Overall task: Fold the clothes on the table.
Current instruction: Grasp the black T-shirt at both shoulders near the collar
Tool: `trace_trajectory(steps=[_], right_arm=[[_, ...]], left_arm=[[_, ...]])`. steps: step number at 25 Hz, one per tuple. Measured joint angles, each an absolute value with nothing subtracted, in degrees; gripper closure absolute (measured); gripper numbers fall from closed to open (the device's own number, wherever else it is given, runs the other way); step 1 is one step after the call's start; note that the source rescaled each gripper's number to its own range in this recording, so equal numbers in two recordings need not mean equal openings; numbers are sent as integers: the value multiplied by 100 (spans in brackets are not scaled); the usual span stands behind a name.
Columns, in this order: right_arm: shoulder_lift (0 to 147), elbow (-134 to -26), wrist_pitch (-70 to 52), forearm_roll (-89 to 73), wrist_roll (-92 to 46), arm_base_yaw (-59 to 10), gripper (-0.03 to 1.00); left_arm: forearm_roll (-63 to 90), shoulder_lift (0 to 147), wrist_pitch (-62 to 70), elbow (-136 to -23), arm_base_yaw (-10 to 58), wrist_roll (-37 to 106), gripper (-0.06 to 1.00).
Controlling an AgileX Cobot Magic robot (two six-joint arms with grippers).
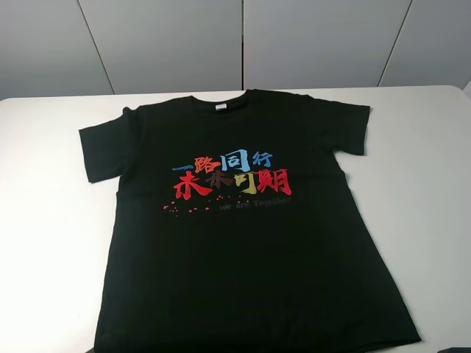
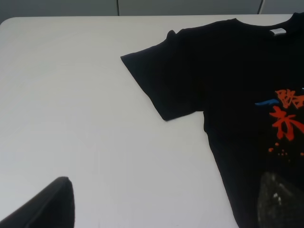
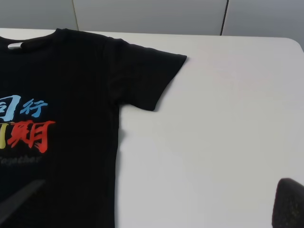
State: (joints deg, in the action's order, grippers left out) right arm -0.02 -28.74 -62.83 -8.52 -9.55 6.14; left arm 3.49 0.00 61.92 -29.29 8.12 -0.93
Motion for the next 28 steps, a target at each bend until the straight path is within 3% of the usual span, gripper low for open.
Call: trace_trajectory(steps=[28], right_arm=[[-2,-2874,-6283,-852,-955,604,-3]], left_arm=[[349,0,6192,-2929,812,-72,-5]])
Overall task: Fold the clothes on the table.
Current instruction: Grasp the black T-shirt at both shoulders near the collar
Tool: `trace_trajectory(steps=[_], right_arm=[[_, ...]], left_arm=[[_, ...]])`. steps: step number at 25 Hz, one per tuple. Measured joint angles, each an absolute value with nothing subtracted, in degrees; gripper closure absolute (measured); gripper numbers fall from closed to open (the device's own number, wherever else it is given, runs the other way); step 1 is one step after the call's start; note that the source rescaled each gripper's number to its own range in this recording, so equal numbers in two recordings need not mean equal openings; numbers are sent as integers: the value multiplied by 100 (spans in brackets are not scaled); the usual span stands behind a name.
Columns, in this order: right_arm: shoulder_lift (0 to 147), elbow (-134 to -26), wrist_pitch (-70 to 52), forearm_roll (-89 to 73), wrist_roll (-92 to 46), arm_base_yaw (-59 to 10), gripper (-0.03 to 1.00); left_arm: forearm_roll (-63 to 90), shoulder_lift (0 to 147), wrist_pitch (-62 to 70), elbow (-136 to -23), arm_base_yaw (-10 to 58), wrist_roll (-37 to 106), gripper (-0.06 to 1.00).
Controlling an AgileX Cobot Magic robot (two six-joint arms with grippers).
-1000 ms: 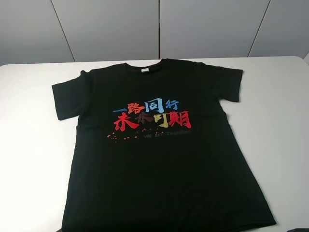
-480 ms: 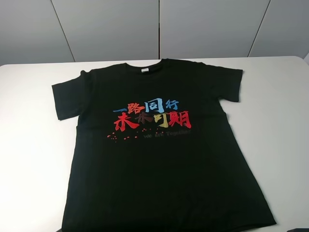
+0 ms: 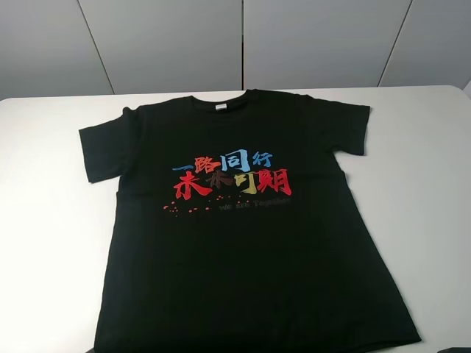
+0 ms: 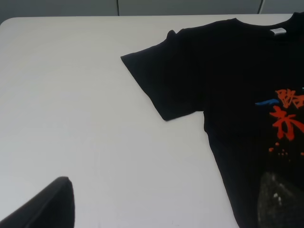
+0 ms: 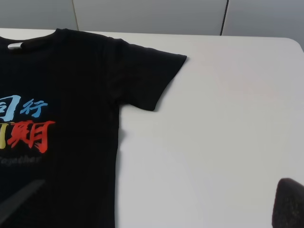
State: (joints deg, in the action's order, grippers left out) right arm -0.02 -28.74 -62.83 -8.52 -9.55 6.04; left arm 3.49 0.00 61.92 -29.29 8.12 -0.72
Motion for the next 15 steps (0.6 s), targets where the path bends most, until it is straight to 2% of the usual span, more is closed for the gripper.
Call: trace_trajectory(steps=[15], right_arm=[[-2,-2874,-6283,-852,-945,510,-3]], left_arm=[[349,0,6192,-2929,812,-115,-5]])
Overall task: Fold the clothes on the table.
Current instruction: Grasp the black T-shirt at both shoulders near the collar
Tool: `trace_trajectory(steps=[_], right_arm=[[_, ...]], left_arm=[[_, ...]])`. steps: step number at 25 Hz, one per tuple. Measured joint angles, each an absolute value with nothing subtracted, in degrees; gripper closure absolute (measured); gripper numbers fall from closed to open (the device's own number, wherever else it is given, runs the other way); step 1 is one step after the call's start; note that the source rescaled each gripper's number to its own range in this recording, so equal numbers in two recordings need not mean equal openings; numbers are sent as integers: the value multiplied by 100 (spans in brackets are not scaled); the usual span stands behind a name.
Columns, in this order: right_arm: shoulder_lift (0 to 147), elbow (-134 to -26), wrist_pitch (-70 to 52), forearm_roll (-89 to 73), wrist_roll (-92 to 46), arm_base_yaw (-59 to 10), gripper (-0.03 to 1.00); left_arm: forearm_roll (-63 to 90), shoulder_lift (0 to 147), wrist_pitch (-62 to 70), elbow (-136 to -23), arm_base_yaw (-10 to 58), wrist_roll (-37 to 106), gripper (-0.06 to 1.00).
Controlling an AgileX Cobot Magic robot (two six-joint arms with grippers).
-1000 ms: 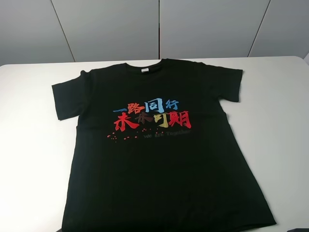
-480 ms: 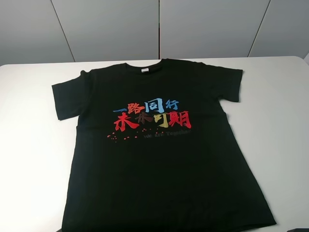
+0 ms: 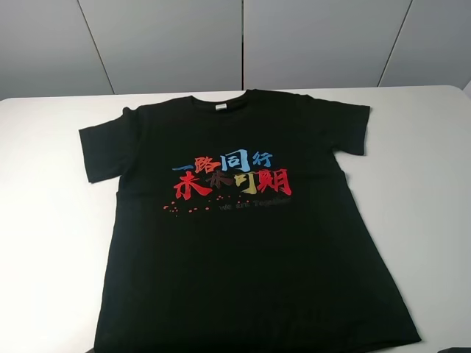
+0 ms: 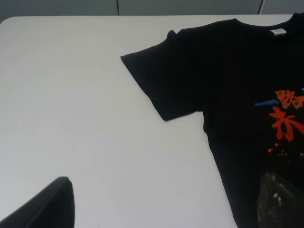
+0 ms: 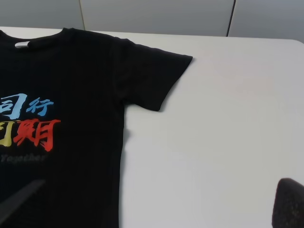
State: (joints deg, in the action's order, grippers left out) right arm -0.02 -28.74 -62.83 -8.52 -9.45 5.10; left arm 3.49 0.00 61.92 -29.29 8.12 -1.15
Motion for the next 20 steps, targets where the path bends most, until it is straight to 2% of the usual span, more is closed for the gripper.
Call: trace_trajectory(steps=[7,11,20], right_arm=[[-2,-2900,-6283,-852,-903,510,-3],[513,-3348,-6347,-828,-903,510,-3],[2692,-4550,-6326,-1206,-1488,348,-3]], left_arm=[[312,0,6192,-2929,812,-200,-5],[234,175,6151,-3047,812,-376,-5],[815,2384,5890,-4067,812,1033,-5]])
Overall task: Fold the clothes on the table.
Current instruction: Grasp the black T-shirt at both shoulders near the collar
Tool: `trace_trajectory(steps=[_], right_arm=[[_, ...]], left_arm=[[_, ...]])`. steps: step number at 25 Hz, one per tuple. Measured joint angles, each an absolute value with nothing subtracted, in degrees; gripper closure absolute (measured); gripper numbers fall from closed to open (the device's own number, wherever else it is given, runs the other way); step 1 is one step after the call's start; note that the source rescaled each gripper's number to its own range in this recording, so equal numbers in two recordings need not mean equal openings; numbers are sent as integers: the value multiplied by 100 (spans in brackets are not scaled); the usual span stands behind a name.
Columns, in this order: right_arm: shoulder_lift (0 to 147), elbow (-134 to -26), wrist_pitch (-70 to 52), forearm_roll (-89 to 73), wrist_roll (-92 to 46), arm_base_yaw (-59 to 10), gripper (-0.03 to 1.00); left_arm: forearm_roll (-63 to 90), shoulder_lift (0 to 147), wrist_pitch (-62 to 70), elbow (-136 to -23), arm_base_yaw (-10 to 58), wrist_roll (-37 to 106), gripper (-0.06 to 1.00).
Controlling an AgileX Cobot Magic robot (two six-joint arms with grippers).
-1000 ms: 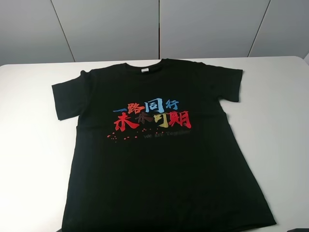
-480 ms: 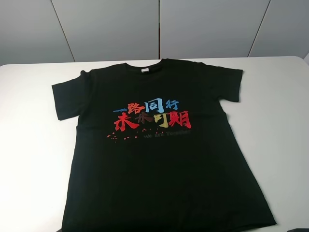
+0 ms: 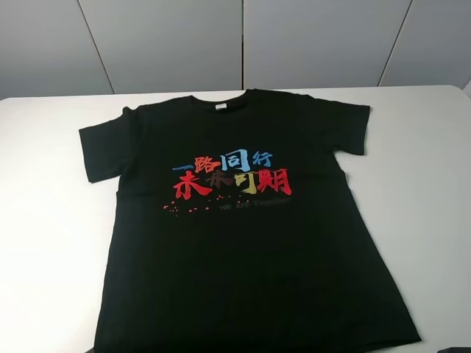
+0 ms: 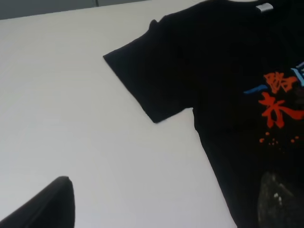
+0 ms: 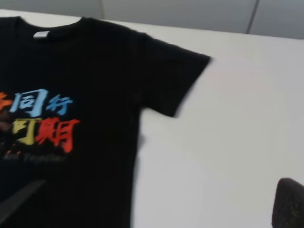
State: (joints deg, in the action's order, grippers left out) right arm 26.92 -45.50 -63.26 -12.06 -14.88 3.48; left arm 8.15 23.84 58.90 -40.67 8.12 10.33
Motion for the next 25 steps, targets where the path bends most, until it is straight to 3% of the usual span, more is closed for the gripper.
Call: trace_trajectory(steps=[11,18,25], right_arm=[[5902,-5585,-5881,-2062,-3164,323,-3],[7676,-5765,-5845,-2176,-4317,-395,-3],[8804,-5777,-5447,-1990,-4494,-981,-3]], left_arm=[[2396,5429,5994,-5714,864,3456,-5],[2150,7192,5378,-5784,1890,3917,-2],[1486,8789,5086,-5788,2590,3917,-1]])
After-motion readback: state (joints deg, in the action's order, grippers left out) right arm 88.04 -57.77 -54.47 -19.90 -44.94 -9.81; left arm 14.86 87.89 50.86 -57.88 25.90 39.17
